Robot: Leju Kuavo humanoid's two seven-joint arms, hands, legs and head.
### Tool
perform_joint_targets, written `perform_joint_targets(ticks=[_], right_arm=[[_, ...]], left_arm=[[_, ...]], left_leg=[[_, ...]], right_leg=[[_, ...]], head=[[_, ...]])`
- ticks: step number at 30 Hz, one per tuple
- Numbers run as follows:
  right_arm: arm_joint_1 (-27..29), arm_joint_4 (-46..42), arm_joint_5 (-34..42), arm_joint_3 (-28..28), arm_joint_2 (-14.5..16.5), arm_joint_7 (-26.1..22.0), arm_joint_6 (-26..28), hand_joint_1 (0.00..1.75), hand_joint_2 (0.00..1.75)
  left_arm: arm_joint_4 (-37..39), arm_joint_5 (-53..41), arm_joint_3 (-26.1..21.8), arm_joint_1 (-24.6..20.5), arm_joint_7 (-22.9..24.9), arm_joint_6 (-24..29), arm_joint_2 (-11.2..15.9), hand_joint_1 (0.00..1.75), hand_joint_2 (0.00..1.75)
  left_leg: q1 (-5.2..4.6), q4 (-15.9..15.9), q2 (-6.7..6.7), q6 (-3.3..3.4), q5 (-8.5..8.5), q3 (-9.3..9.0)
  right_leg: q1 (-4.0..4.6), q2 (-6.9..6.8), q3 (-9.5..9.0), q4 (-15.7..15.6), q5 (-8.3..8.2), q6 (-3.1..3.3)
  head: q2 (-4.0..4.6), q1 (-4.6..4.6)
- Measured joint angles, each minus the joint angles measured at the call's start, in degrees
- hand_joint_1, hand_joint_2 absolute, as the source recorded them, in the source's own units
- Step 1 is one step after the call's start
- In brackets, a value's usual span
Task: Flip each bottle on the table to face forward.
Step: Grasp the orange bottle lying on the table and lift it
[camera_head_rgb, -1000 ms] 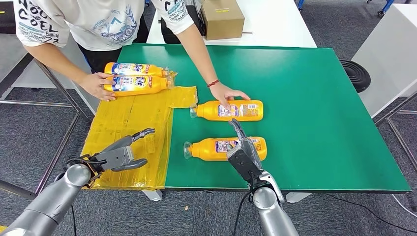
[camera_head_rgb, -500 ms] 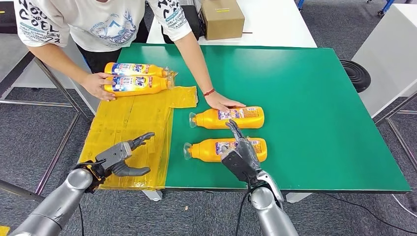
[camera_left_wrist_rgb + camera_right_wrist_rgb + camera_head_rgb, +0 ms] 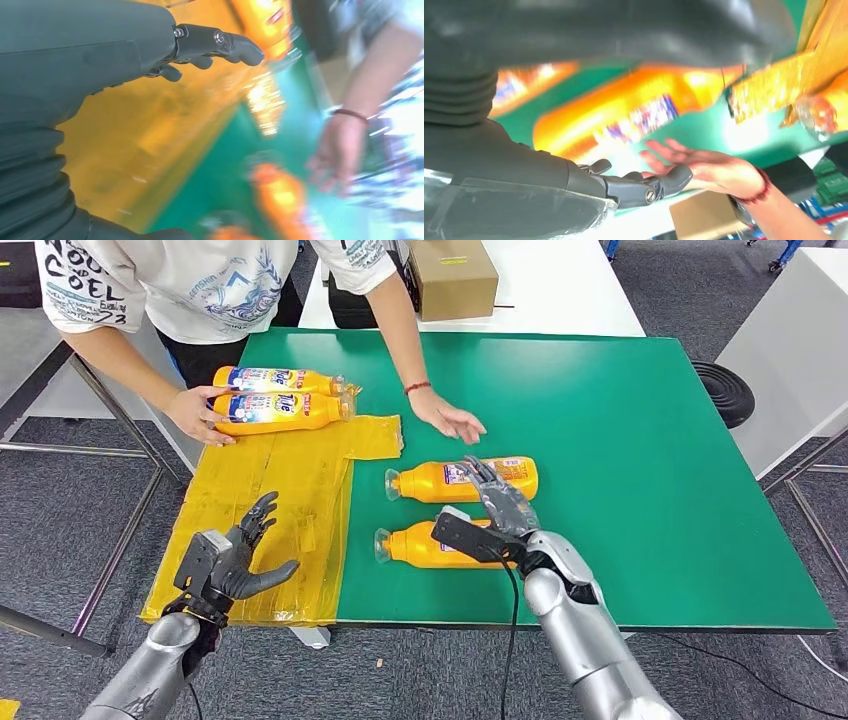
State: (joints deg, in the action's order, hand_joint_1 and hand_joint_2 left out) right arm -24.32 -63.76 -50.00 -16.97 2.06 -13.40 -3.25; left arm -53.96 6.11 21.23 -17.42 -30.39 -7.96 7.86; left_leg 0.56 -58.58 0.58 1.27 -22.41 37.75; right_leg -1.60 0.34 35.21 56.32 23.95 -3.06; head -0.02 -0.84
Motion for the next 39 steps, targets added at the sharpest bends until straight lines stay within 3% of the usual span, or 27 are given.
perform_joint_targets(ticks=[4, 8, 19, 27, 32, 39], right_arm=[[-5.98, 4.22, 0.69, -2.56, -1.98, -1.35, -0.06, 0.0, 1.75], [-10.32, 8.62, 1.82, -5.45, -4.02, -2.48, -0.62, 0.0, 1.75], [-12.92, 13.31, 10.76, -10.83, -10.07, -8.58, -7.5, 0.0, 1.75], [-9.89, 8.52, 14.95, -14.09, -11.86, -8.74, -6.93, 0.0, 1.75], [-5.33, 1.31, 14.94, -15.24, -13.03, -7.36, -3.49, 0.0, 1.75], [2.15, -7.79, 14.13, -16.25, -15.53, -6.11, -1.64, 0.0, 1.75]], left_arm=[[-3.8, 5.08, -3.45, 3.48, -5.55, 2.77, -4.23, 0.0, 1.75], [-8.55, 3.89, -5.37, 6.75, -8.43, 6.89, -7.02, 0.0, 1.75], [-18.18, -3.34, -7.9, 11.99, -9.8, 13.17, -9.39, 0.0, 1.75], [-29.13, -11.56, -8.14, 14.95, -9.83, 30.19, -9.67, 0.0, 1.75], [-33.4, -13.18, -8.14, 16.33, -9.82, 34.07, -9.68, 0.0, 1.75], [-36.0, -13.38, -8.14, 18.25, -9.82, 34.5, -9.85, 0.0, 1.75]], left_leg=[[-0.03, 0.0, -0.01, 0.01, -0.01, 0.0], [-0.05, 0.0, 0.01, 0.01, -0.01, -0.01], [-0.04, 0.0, 0.02, 0.02, -0.03, 0.01], [-0.02, 0.0, 0.02, 0.02, -0.03, 0.0], [-0.02, 0.0, 0.03, 0.02, -0.04, 0.0], [-0.02, 0.0, 0.05, 0.05, -0.11, 0.03]], right_leg=[[-0.01, 0.01, 0.0, -0.02, -0.01, -0.01], [0.02, -0.02, 0.0, -0.02, -0.01, -0.01], [0.02, -0.01, 0.0, -0.02, 0.0, -0.01], [0.05, -0.02, 0.0, -0.02, 0.01, 0.0], [0.04, -0.03, 0.01, -0.04, 0.03, -0.01], [0.01, -0.05, 0.01, -0.05, 0.06, -0.02]], head=[[0.0, 0.01], [0.0, -0.01], [0.0, -0.01], [0.0, -0.01], [0.0, -0.01], [0.0, -0.01]])
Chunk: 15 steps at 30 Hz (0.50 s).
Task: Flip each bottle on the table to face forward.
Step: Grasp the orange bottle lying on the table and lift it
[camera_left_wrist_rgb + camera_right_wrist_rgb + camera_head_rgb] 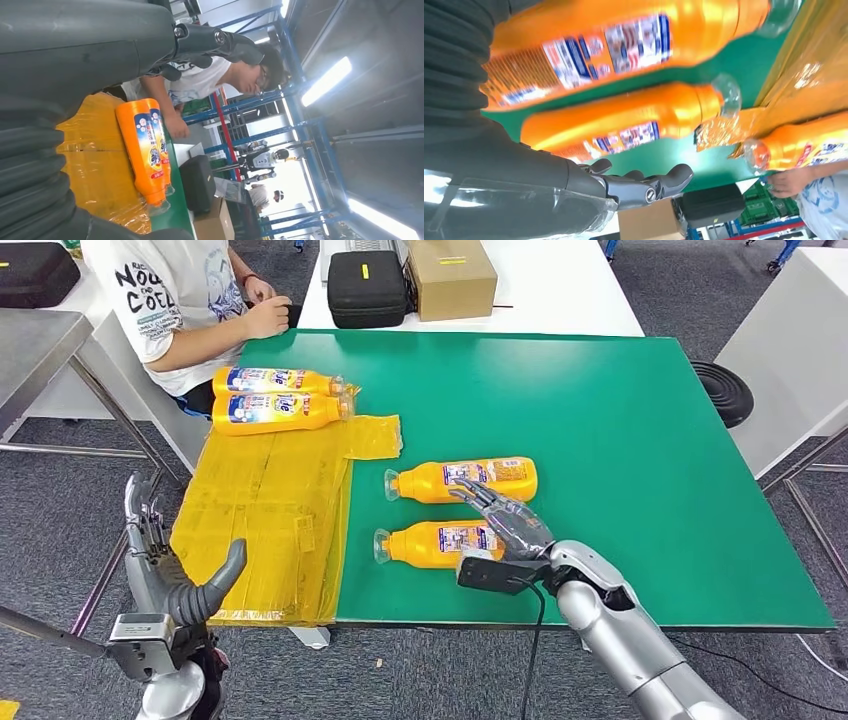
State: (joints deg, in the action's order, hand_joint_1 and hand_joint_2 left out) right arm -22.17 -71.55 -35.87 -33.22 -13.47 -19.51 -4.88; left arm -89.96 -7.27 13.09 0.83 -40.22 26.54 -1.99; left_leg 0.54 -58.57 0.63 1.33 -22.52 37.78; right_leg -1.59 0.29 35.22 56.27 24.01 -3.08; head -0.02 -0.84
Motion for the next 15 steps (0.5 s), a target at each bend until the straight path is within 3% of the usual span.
perform_joint_targets(ticks=[15], right_arm=[[7.52, -1.9, -5.08, 2.7, 0.22, 4.24, 3.21, 0.0, 1.75]], left_arm=[[1.06, -1.72, -0.1, 0.57, 0.02, -5.33, -2.43, 0.0, 1.75]], left_leg=[[0.0, 0.0, 0.01, 0.01, 0.0, -0.02]], right_leg=[[0.0, 0.0, -0.02, 0.0, 0.0, 0.0]], head=[[0.0, -0.01]])
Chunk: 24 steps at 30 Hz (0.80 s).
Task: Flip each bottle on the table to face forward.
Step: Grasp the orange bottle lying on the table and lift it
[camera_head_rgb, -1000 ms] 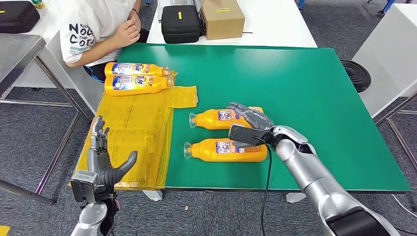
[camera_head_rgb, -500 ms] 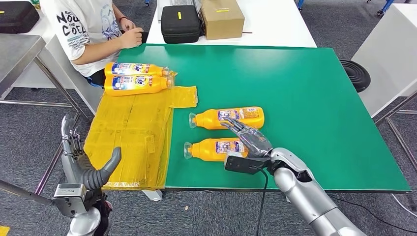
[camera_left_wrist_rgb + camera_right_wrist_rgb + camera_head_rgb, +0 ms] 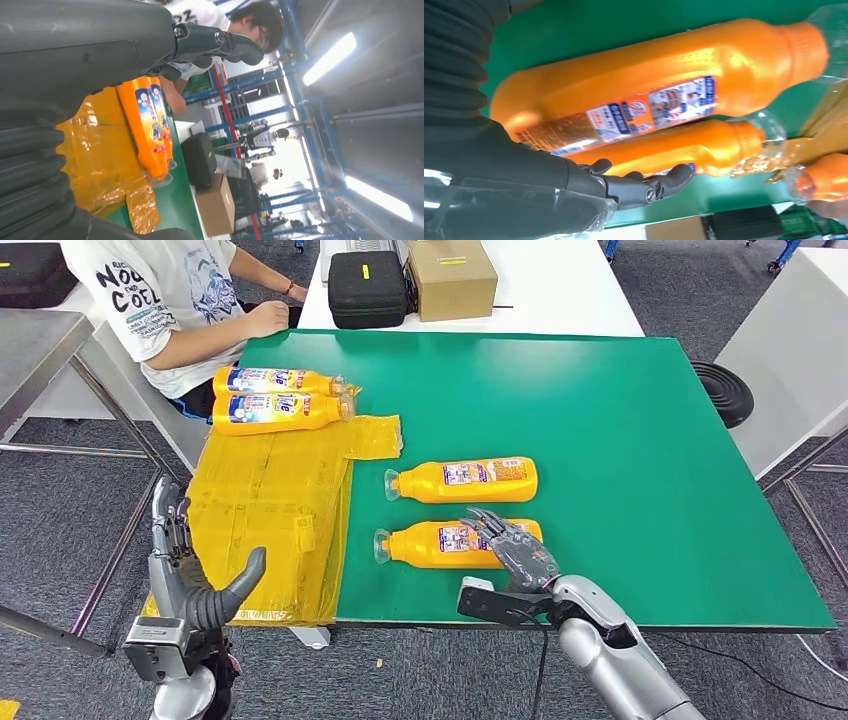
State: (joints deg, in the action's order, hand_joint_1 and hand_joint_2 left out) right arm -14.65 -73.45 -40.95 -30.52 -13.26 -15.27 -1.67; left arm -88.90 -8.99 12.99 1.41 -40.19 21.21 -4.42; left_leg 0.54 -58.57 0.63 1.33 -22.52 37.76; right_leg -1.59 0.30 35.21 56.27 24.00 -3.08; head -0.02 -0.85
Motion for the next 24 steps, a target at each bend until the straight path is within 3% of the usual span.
perform_joint_targets(ticks=[13, 24], right_arm=[[-0.21, 1.96, -1.7, 3.97, 1.34, 0.45, 0.08, 0.0, 1.75], [-7.03, 10.24, -4.07, 5.43, 4.88, 1.01, 0.32, 0.0, 1.75]], left_arm=[[2.6, -0.32, -1.71, -0.92, 0.0, -1.01, -1.28, 0.0, 1.75], [5.34, -1.82, -3.24, -3.13, 0.25, -1.8, -2.65, 0.0, 1.75]], left_leg=[[0.0, 0.0, -0.01, 0.0, 0.01, 0.01], [0.0, 0.0, 0.0, 0.03, 0.06, 0.0]], right_leg=[[0.01, 0.0, 0.0, 0.01, 0.0, 0.0], [0.01, -0.01, -0.02, 0.01, -0.03, -0.01]], head=[[0.0, -0.01], [0.0, -0.01]])
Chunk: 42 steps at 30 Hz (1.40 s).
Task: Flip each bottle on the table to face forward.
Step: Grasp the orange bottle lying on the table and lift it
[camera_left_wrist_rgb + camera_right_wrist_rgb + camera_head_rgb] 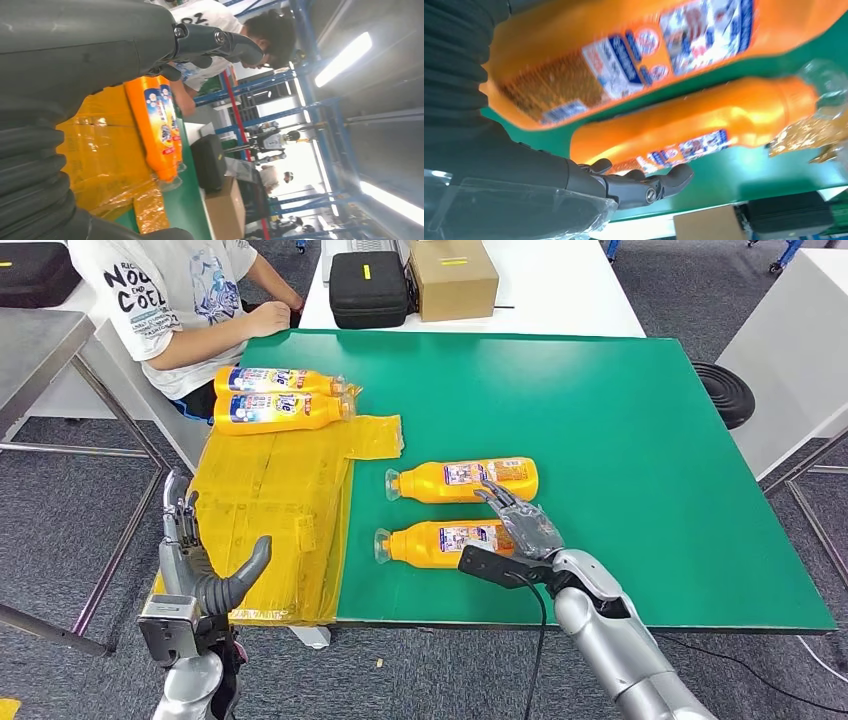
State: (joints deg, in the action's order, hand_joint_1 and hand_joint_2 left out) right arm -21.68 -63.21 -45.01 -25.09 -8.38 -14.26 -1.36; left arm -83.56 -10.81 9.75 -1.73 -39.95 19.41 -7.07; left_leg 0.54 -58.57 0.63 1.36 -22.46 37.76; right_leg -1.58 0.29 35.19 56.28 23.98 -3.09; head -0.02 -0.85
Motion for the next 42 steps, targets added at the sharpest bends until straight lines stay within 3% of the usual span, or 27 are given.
perform_joint_targets(ticks=[7, 23, 28, 33, 35, 39, 40, 42], right_arm=[[-4.02, 7.6, 0.61, 0.04, 1.88, -0.39, -0.73, 0.0, 1.75], [-6.69, 13.4, -0.3, -0.27, 4.35, -0.89, -0.77, 0.0, 1.75], [-7.87, 16.23, -0.31, -1.3, 5.46, -1.44, -1.2, 0.0, 1.75], [-8.01, 17.28, -0.27, -2.14, 5.66, -1.82, -1.33, 0.02, 1.75], [-7.92, 17.31, -0.28, -2.47, 5.65, -1.65, -1.39, 0.2, 1.75], [-7.83, 17.31, -0.67, -2.91, 5.68, -0.83, -1.88, 1.2, 1.75], [-7.85, 17.31, -0.79, -2.99, 5.68, -0.73, -2.01, 1.34, 1.75], [-7.92, 17.31, -0.96, -3.13, 5.67, -0.64, -2.42, 1.4, 1.75]], left_arm=[[3.62, -0.16, -0.57, -1.3, 0.57, 0.01, -0.18, 0.0, 1.75], [5.99, -0.41, -0.82, -1.92, 1.18, 0.9, -0.19, 0.0, 1.75], [6.99, -3.24, -0.84, -2.0, 5.72, 3.29, -0.19, 0.0, 1.75], [7.14, -4.05, -0.86, -0.65, 11.11, 1.95, -0.08, 0.0, 1.75], [6.7, -3.85, -0.86, 0.2, 12.28, 1.0, -0.04, 0.0, 1.75], [6.1, -3.3, -0.86, 0.8, 13.69, -0.39, 0.08, 0.0, 1.75], [6.07, -3.08, -0.86, 0.8, 13.96, -0.8, 0.11, 0.0, 1.75], [6.09, -2.5, -0.86, 0.8, 14.5, -1.81, 0.2, 0.0, 1.75]], left_leg=[[0.0, 0.0, -0.01, 0.0, -0.01, 0.0], [0.0, 0.0, -0.02, 0.0, -0.01, -0.01], [0.01, 0.0, -0.02, -0.01, -0.01, -0.01], [0.02, 0.0, -0.03, 0.0, -0.02, -0.04], [0.02, 0.0, -0.04, 0.0, -0.03, -0.06], [0.02, 0.0, -0.03, -0.01, -0.03, -0.16], [0.02, 0.0, -0.03, -0.01, -0.03, -0.19], [0.02, 0.0, -0.04, -0.01, -0.03, -0.26]], right_leg=[[0.0, 0.01, 0.01, 0.0, 0.0, 0.0], [0.01, 0.01, 0.01, 0.0, 0.0, 0.0], [0.03, 0.01, 0.0, 0.01, 0.01, 0.0], [0.01, 0.03, 0.0, -0.01, 0.01, 0.01], [0.01, 0.04, -0.01, -0.02, 0.01, 0.01], [0.02, 0.03, -0.11, -0.02, 0.01, 0.01], [0.02, 0.03, -0.14, -0.02, 0.01, 0.01], [0.02, 0.04, -0.18, -0.02, 0.01, 0.01]], head=[[0.0, 0.01], [0.0, 0.0], [0.0, 0.0], [0.0, 0.02], [0.0, 0.01], [0.0, 0.01], [0.0, 0.01], [0.0, 0.01]])
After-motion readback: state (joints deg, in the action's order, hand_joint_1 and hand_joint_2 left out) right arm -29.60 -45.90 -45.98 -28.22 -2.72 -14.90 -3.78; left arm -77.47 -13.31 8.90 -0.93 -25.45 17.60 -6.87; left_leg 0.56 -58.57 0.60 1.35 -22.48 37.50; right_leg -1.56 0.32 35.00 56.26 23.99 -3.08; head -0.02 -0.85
